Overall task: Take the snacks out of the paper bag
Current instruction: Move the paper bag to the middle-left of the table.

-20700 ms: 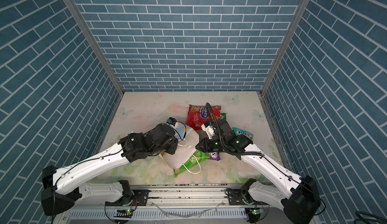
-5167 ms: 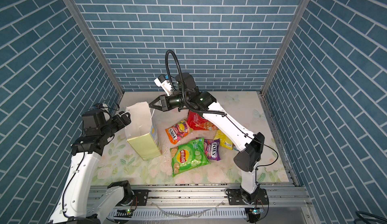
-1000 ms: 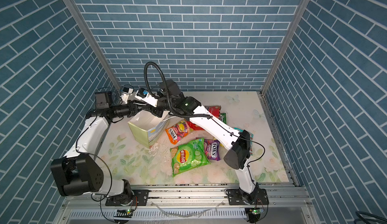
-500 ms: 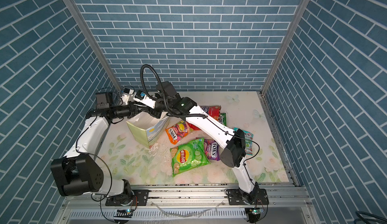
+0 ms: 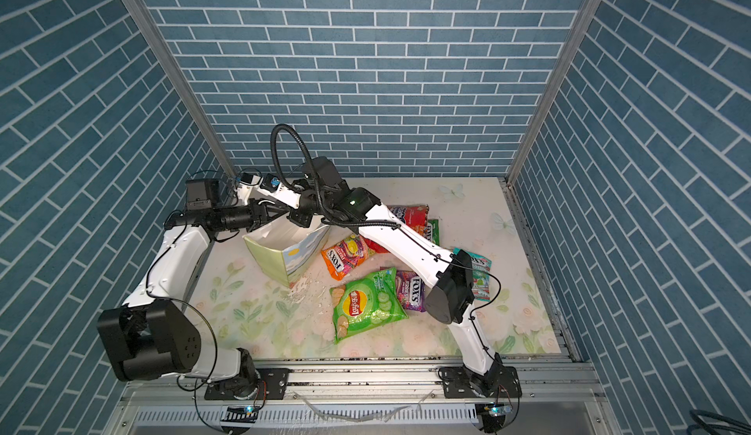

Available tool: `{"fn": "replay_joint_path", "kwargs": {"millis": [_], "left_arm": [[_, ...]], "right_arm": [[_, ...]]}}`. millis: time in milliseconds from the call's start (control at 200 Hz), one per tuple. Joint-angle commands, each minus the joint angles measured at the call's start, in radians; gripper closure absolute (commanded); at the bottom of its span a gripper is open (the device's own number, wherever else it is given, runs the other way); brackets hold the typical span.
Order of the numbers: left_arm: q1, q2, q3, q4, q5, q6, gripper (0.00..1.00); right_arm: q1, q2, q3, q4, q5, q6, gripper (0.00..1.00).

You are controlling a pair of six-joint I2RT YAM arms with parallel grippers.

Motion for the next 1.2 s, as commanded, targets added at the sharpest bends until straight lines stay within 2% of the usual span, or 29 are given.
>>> {"fn": "replay_joint_path", "kwargs": {"millis": [0, 270, 395, 950, 1195], "left_arm": [[-0.004, 0.0, 0.026, -0.056, 0.0, 0.053, 0.48], [-0.004, -0.034, 0.041, -0.195, -0.043, 0.213, 0.42], [-0.004, -0.049, 0.04, -0.206, -0.057, 0.232, 0.41], [0.0, -0.104, 0.003, -0.038, 0.064, 0.109, 0.38], [0.068, -0.108, -0.021, 0.019, 0.055, 0.053, 0.38]], "right_arm": [[0.005, 0.02, 0.038, 0.016, 0.01, -0.015, 1.0], [0.005, 0.033, 0.063, 0.031, 0.023, -0.005, 1.0], [0.005, 0.047, 0.082, 0.036, 0.046, 0.002, 1.0], [-0.002, 0.074, 0.108, -0.005, 0.11, 0.003, 1.0], [-0.015, 0.074, 0.12, -0.025, 0.124, 0.005, 1.0]]}}
